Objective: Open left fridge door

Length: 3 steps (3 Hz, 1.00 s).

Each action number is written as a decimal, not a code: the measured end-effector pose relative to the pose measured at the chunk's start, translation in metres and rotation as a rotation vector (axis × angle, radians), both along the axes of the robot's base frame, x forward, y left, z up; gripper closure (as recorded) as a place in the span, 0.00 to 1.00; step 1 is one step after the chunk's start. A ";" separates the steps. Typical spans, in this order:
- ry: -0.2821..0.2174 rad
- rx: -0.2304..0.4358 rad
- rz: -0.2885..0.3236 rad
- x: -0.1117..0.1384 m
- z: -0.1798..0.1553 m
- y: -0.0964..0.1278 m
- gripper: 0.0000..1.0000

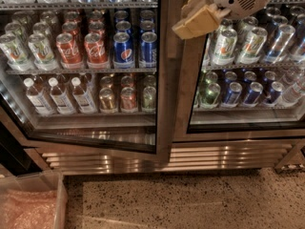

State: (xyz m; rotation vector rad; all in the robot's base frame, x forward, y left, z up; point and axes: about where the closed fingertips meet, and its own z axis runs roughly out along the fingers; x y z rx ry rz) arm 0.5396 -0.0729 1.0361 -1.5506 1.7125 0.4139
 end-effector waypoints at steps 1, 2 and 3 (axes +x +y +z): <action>-0.007 -0.003 -0.038 -0.005 0.003 -0.005 1.00; -0.035 -0.004 -0.169 -0.020 0.008 -0.043 0.82; -0.080 -0.013 -0.340 -0.044 0.021 -0.095 0.58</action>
Offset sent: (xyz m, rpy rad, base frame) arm -0.0642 -0.1516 0.0216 -0.0048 -0.1027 -0.5037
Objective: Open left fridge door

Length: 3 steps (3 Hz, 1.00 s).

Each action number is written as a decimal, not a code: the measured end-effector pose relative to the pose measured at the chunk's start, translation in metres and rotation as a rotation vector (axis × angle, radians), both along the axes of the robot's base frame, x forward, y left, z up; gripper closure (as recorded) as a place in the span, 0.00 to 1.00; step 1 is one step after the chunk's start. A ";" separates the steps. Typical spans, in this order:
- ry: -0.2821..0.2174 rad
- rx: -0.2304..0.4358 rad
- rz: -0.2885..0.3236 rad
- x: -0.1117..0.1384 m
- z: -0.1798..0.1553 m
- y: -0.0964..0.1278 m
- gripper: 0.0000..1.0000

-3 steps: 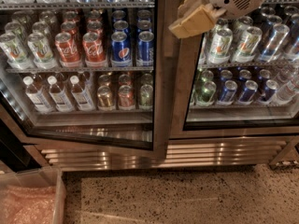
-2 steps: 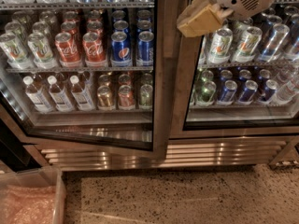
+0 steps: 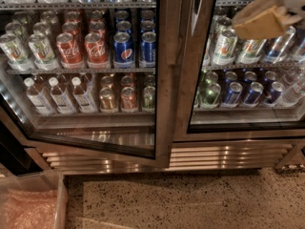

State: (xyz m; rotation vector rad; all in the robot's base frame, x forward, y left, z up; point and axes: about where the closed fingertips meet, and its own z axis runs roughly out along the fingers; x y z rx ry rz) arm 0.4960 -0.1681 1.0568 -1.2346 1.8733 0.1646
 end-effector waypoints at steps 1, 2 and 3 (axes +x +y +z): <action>-0.009 0.003 -0.103 -0.013 0.005 -0.030 0.35; -0.009 0.003 -0.107 -0.014 0.005 -0.032 0.12; -0.010 0.003 -0.107 -0.014 0.005 -0.031 0.00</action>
Offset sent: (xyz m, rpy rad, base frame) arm -0.0120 -0.0273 0.0043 0.0026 -0.0081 -0.0926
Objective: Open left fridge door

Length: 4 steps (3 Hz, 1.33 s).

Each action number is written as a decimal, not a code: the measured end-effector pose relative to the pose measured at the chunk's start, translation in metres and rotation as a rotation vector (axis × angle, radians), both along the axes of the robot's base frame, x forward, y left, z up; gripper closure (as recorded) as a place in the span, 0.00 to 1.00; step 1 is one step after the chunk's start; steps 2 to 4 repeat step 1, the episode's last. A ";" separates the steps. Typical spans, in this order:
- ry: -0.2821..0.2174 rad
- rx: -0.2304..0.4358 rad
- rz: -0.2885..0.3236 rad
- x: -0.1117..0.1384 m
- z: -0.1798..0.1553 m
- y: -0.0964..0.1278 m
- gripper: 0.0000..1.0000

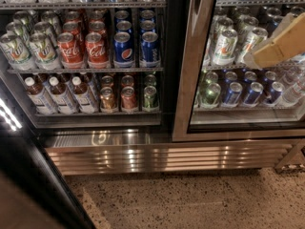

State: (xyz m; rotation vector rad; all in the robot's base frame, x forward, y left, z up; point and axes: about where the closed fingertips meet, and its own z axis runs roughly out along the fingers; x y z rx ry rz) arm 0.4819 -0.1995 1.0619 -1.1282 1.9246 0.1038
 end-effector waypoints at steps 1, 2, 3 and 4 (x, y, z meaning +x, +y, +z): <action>0.000 0.000 0.000 0.000 0.000 0.000 0.00; 0.000 0.000 0.000 0.000 0.000 0.000 0.00; 0.000 0.000 0.000 0.000 0.000 0.000 0.00; 0.000 0.000 0.000 0.000 0.000 0.000 0.00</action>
Offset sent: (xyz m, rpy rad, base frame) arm 0.0000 0.0000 0.0000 0.0000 0.0000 0.0000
